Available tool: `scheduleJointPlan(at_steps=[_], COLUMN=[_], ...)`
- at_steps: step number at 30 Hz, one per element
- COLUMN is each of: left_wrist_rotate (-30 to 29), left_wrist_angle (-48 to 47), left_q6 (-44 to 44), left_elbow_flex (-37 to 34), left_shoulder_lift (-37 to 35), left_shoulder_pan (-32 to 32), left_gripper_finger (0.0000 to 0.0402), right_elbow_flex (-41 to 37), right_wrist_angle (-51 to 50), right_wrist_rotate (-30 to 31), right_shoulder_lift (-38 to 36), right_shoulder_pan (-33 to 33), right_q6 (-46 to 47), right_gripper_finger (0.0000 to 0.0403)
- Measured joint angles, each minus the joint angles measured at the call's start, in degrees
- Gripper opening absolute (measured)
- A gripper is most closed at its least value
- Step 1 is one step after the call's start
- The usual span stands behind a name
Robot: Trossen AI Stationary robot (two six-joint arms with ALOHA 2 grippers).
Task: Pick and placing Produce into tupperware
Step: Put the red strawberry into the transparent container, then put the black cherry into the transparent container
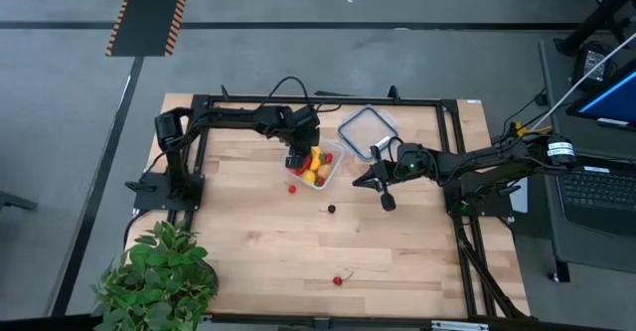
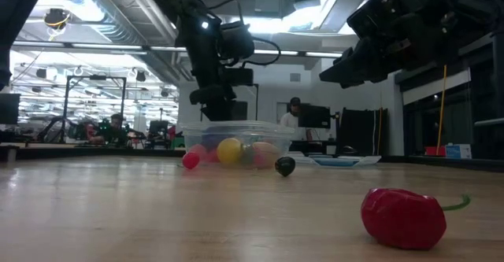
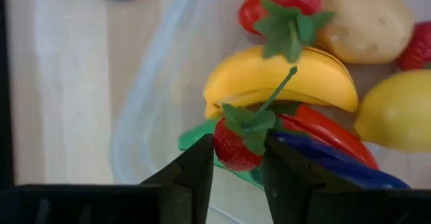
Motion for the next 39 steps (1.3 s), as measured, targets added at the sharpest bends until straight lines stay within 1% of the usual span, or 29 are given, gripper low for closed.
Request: scheduleJointPlan(at_steps=[4, 7, 14, 22, 26, 31, 34, 36, 39], left_wrist_rotate=[-1.0, -2.9, -3.1, -3.2, -3.1, -3.9, -6.4, -7.4, -5.5], left_wrist_angle=[1.1, 1.3, 1.7, 2.1, 2.1, 2.1, 0.9, 1.8, 1.2], left_q6=[0.0, -0.1, -0.3, -3.3, -2.4, 0.7, -1.6, -4.7, -7.1], left_elbow_flex=[0.0, 0.0, 0.0, 0.0, 0.0, 0.0, 0.8, 1.7, 1.5], left_shoulder_lift=[-0.6, -1.0, -1.7, -1.7, -1.7, -1.7, -2.4, -2.8, -5.3], left_shoulder_pan=[0.0, 0.0, 0.0, -0.6, -1.5, -2.3, -2.7, -2.9, -3.3], left_gripper_finger=[0.0112, 0.0107, 0.0101, 0.0131, 0.0146, 0.015, 0.0149, 0.0146, 0.0139], right_elbow_flex=[0.0, 0.0, 0.0, 0.0, 0.0, 0.0, 0.0, 0.0, 0.0], right_wrist_angle=[0.0, 0.0, -0.2, -0.2, -0.2, -0.2, -0.2, -0.2, -0.2], right_wrist_rotate=[0.0, 0.0, 0.0, 0.0, 0.0, 0.0, 0.0, 0.0, 0.0], right_shoulder_lift=[0.0, 0.0, 0.0, 0.0, 0.0, 0.0, 0.0, 0.0, 0.0], right_shoulder_pan=[0.0, 0.0, 0.0, 0.0, 0.0, 0.0, 0.0, 0.0, 0.0], right_q6=[0.0, 0.0, 0.3, 0.3, 0.3, 0.3, 0.3, 0.3, 0.3], right_gripper_finger=[0.0026, 0.0026, 0.0026, 0.0026, 0.0026, 0.0026, 0.0026, 0.0026, 0.0026])
